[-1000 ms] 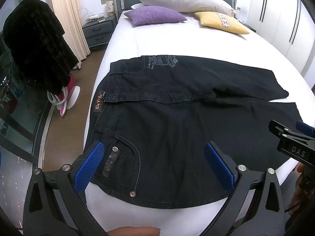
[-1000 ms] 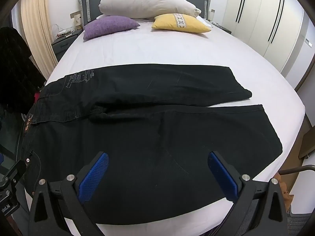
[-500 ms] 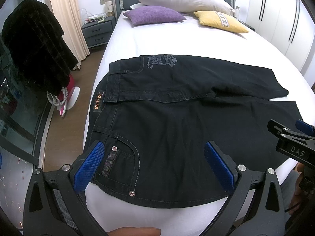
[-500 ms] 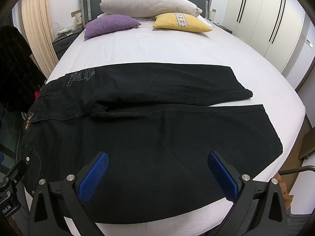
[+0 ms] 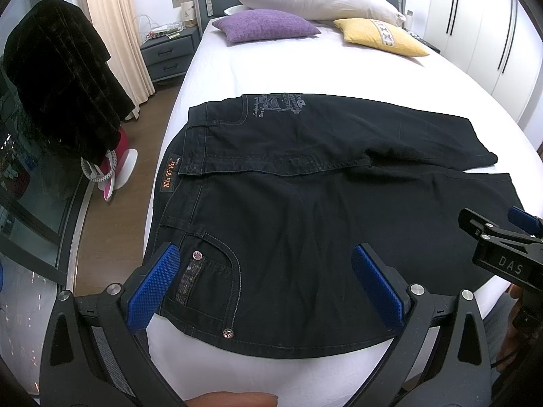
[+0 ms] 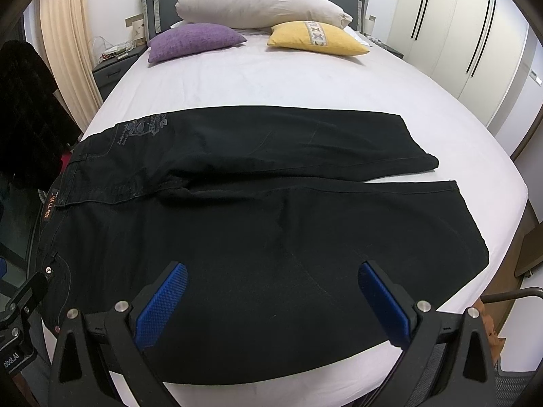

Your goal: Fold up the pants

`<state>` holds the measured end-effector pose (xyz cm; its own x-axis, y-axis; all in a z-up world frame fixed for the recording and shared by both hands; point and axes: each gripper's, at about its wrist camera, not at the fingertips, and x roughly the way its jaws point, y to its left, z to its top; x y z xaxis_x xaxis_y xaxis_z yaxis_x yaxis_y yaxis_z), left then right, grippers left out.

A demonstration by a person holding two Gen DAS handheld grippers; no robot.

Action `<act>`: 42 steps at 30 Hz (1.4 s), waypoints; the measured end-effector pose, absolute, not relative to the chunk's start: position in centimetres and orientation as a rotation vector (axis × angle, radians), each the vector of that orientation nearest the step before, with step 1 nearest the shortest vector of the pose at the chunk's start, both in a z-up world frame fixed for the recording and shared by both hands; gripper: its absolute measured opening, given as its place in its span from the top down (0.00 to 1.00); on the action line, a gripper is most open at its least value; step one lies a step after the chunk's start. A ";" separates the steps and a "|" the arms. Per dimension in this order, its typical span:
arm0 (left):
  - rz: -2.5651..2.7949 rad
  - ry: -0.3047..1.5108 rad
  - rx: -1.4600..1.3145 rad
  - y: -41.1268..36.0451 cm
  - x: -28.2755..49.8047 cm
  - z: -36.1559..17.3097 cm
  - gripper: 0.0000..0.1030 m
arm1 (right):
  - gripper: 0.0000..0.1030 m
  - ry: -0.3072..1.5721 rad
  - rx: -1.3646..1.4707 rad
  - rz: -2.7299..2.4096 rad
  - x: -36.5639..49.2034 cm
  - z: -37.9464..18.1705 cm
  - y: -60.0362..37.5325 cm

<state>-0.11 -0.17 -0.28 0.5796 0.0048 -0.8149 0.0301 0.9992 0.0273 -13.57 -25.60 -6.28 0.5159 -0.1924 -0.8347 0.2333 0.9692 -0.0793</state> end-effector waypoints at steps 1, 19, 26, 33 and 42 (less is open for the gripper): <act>-0.014 0.952 0.040 -0.2 -0.1 -0.3 0.00 | 0.00 0.996 0.045 -0.256 -13.6 -6.3 -25.6; -0.015 0.955 0.040 -0.5 -0.4 -0.8 0.00 | 0.00 1.005 0.043 -0.248 -13.5 -6.7 -25.1; -0.015 0.956 0.040 -0.5 -0.4 -0.8 0.00 | 0.00 1.008 0.043 -0.247 -13.6 -6.8 -24.9; -0.015 0.957 0.041 -0.5 -0.4 -0.9 0.00 | 0.00 1.010 0.042 -0.245 -13.6 -6.9 -24.8; -0.016 0.960 0.040 -0.5 -0.6 -1.1 0.00 | 0.00 1.015 0.040 -0.241 -13.6 -7.2 -24.7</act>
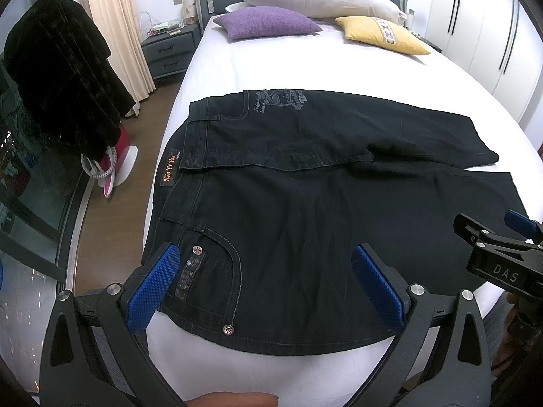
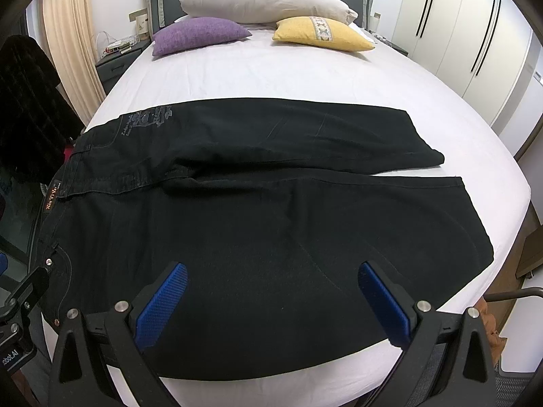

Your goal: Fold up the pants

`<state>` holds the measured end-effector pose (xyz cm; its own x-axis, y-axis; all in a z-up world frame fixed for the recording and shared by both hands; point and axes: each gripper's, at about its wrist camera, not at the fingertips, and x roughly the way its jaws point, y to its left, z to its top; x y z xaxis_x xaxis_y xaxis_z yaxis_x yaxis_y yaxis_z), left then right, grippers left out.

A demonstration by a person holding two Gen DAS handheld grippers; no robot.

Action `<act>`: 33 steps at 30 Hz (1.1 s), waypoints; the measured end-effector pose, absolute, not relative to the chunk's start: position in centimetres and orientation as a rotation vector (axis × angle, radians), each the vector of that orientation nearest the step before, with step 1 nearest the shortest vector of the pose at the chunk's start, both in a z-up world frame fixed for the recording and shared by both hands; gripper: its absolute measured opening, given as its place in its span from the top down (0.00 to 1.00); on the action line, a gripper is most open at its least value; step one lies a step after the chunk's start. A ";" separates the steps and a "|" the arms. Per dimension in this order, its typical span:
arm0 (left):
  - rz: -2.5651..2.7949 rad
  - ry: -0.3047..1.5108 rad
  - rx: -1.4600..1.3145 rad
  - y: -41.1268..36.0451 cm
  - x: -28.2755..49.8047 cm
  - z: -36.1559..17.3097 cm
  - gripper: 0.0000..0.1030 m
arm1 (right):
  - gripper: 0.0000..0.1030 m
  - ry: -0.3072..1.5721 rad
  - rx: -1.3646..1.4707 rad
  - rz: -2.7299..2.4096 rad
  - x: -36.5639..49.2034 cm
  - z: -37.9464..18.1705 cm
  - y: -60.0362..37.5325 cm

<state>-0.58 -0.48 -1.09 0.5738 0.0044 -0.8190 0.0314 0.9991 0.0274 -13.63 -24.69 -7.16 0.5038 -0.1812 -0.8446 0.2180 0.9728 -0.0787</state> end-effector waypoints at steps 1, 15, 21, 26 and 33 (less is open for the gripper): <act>-0.015 0.960 0.041 -0.5 -0.6 -1.1 0.00 | 0.00 1.015 0.040 -0.242 -13.6 -7.2 -24.7; -0.016 0.964 0.040 -0.3 -0.7 -1.6 0.00 | 0.00 1.017 0.039 -0.242 -13.7 -7.2 -24.6; -0.017 0.968 0.042 -0.3 -0.8 -1.6 0.00 | 0.00 1.017 0.039 -0.242 -13.7 -7.2 -24.6; -0.017 0.969 0.041 -0.3 -0.7 -1.6 0.00 | 0.00 1.018 0.039 -0.241 -13.7 -7.2 -24.6; -0.024 0.975 0.037 -0.1 -0.2 -1.9 0.00 | 0.00 1.026 0.039 -0.229 -13.6 -7.6 -24.6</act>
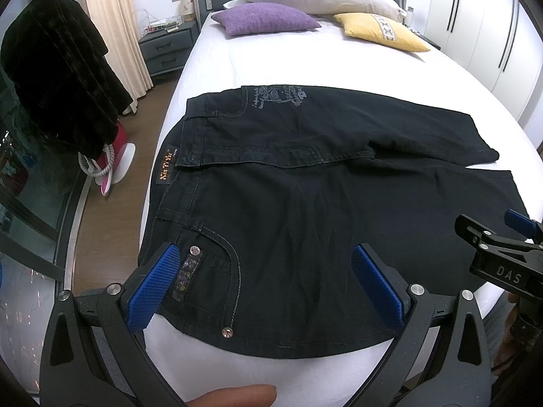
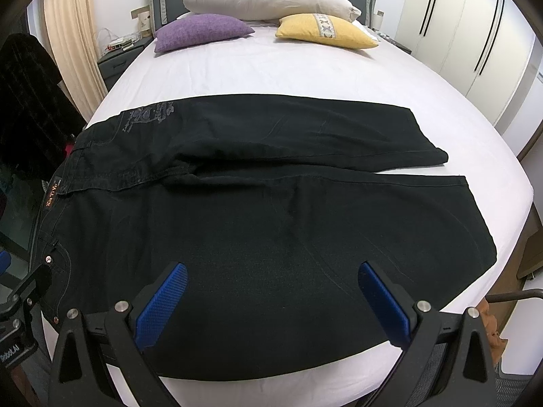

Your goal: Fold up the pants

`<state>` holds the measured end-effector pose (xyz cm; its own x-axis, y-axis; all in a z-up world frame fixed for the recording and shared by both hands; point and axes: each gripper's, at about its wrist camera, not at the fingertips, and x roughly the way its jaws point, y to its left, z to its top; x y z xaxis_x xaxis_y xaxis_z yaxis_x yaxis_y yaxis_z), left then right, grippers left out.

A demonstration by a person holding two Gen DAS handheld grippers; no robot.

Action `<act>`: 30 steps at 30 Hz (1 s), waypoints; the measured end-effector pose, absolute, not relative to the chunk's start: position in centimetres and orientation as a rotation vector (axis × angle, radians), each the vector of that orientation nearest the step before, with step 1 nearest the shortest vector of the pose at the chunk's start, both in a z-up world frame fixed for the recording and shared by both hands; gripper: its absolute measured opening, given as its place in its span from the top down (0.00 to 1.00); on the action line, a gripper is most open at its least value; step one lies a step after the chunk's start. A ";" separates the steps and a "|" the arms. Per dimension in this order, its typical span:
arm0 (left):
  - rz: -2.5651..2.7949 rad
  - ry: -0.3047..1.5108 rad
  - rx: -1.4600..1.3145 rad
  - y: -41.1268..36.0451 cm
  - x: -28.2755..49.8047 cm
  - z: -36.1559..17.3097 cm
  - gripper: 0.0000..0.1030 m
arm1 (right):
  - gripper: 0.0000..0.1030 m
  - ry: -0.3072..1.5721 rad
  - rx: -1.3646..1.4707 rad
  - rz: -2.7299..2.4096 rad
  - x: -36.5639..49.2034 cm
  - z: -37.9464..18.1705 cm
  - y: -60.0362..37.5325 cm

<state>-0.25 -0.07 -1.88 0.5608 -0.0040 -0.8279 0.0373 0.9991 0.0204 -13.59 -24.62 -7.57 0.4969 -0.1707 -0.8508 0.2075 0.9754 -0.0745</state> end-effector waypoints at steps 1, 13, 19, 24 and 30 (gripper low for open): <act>-0.028 0.976 0.036 0.1 0.0 -2.0 0.00 | 0.00 1.028 0.038 -0.222 -13.5 -7.7 -24.7; -0.242 1.024 0.119 2.4 12.3 -2.3 0.00 | 0.00 0.983 -0.093 0.185 -4.0 -5.5 -26.6; -0.330 0.970 0.224 3.3 23.4 -2.1 0.00 | 0.00 1.068 -0.091 0.348 6.0 -7.0 -29.7; -0.478 1.019 0.365 2.5 31.2 -3.9 0.00 | 0.05 1.018 -0.161 0.456 12.2 -8.0 -30.8; -0.645 1.147 0.444 1.9 37.9 -7.4 0.00 | 0.31 1.032 -0.165 0.527 18.4 -9.9 -31.3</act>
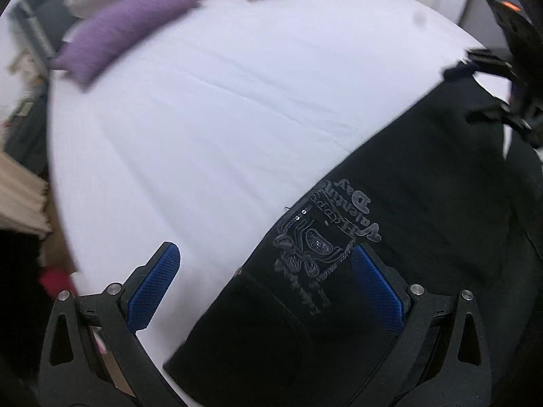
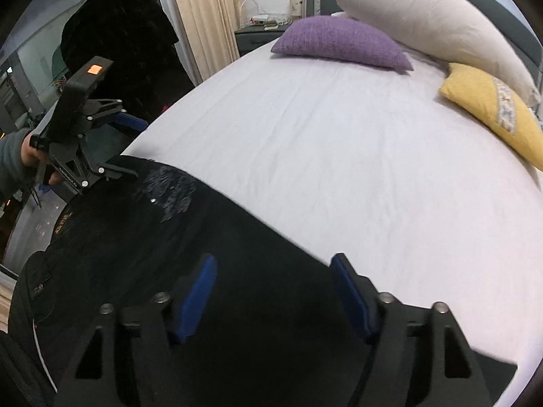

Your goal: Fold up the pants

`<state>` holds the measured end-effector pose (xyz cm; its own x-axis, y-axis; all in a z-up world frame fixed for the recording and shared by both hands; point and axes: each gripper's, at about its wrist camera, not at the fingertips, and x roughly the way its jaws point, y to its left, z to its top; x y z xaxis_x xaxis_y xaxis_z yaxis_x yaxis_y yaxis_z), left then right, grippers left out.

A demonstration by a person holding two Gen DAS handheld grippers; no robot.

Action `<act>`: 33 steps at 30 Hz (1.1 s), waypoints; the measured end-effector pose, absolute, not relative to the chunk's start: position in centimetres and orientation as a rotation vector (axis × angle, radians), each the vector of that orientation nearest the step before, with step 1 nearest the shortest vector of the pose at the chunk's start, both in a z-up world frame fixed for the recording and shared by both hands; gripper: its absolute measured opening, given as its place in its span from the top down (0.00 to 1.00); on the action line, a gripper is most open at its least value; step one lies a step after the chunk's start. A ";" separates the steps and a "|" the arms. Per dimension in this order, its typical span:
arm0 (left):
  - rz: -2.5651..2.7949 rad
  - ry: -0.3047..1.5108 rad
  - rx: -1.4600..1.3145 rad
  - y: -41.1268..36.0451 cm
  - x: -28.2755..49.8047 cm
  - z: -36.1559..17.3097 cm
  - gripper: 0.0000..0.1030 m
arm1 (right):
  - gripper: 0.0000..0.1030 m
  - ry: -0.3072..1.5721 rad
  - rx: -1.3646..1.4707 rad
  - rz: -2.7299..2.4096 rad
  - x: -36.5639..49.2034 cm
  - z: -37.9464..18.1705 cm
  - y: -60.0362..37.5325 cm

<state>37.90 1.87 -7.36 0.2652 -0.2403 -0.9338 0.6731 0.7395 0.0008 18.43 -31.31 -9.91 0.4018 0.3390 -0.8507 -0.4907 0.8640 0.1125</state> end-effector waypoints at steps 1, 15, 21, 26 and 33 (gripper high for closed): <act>-0.678 1.182 0.454 1.7 38.5 -8.2 0.02 | 0.32 1.040 -0.161 0.547 19.2 -10.3 -31.3; -0.759 1.333 0.382 3.2 42.7 -11.8 0.62 | 0.40 1.175 -0.267 0.784 23.2 -14.1 -26.4; -0.763 1.276 0.371 3.0 42.0 -10.3 0.89 | 0.47 1.211 -0.314 0.806 24.6 -14.6 -24.9; -0.748 1.150 0.374 2.8 38.6 -8.0 0.92 | 0.49 1.222 -0.329 0.826 25.1 -14.7 -24.6; -0.743 1.052 0.379 3.7 32.9 -5.1 0.92 | 0.58 1.247 -0.325 0.840 25.8 -15.1 -24.5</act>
